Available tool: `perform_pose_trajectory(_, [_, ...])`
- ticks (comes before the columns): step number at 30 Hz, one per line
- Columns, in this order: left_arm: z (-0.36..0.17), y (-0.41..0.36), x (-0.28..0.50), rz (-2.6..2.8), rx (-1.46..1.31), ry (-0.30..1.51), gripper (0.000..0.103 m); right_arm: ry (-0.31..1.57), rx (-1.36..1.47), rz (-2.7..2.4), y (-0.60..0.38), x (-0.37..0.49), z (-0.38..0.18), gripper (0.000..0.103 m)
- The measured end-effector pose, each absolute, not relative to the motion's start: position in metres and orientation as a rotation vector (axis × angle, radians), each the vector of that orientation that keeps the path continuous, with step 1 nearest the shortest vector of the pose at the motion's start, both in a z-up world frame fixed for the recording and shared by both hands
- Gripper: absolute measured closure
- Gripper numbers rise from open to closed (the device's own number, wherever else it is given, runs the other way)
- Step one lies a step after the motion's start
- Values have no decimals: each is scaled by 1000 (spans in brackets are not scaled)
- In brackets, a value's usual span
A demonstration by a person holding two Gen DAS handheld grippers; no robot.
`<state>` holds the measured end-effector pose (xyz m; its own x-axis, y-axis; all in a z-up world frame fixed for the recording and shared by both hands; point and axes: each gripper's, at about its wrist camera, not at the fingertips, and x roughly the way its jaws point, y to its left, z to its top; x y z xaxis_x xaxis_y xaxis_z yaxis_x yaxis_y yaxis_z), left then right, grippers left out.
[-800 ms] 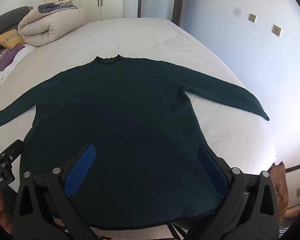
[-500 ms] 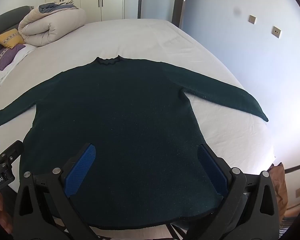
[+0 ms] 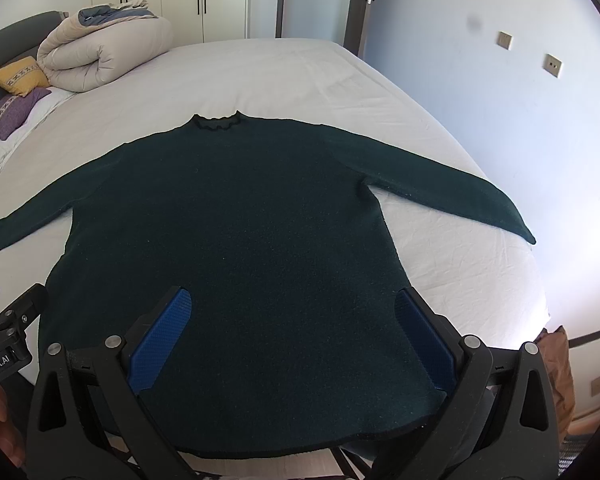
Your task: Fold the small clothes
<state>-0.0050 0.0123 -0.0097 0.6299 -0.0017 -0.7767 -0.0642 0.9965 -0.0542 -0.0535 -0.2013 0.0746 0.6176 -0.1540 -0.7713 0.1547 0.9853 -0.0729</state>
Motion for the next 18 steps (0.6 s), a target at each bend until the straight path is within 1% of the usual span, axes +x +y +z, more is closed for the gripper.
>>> perform_pose_trajectory(18, [-11, 14, -4, 41, -81, 896, 0, 892, -11, -175, -197, -53, 73, 0])
